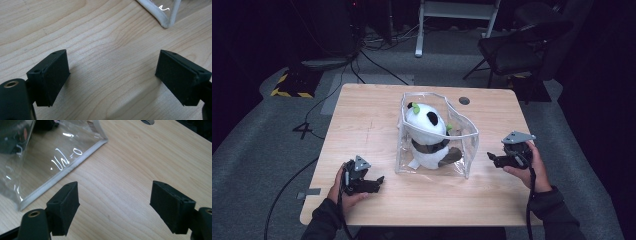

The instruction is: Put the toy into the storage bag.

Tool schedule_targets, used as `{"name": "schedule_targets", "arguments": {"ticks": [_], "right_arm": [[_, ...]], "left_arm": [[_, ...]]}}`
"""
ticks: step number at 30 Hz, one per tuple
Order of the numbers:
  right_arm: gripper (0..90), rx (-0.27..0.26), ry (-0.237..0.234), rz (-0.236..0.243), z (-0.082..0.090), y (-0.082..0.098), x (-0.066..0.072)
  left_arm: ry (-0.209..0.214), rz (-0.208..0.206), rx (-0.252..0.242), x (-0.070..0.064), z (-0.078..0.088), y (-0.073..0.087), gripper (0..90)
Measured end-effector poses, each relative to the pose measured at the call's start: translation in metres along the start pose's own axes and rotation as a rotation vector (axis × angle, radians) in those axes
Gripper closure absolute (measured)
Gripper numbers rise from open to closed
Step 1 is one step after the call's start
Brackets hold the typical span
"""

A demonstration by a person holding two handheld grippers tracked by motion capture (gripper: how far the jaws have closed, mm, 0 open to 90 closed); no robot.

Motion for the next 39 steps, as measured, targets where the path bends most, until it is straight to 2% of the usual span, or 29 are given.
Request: {"name": "schedule_targets", "arguments": {"ticks": [11, 16, 32, 39], "right_arm": [[22.7, 0.001, -0.011, 0.022, 0.000, 0.025, 0.006], [22.4, 0.015, -0.010, 0.029, -0.001, 0.040, 0.004], [21.5, 0.013, -0.030, -0.011, 0.009, 0.078, -0.005], [20.8, 0.007, -0.057, -0.060, 0.012, 0.090, -0.007]], "left_arm": [[0.000, 0.000, 0.000, 0.000, 0.000, 0.000, 11.8], [0.000, 0.000, 0.000, 0.000, 0.000, 0.000, 11.8], [0.000, 0.000, 0.000, 0.000, 0.000, 0.000, 11.8], [0.000, 0.000, 0.000, 0.000, 0.000, 0.000, 11.8]]}}
Point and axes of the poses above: each handheld gripper's, and its own axes: z roughly backward along the jaws, y roughly out of its underside, x roughly to its left, the point moved 8 cm from there along -z, roughly forward along the jaws, and after that the axes turned 10 degrees about -z, right-handed, at the moved point
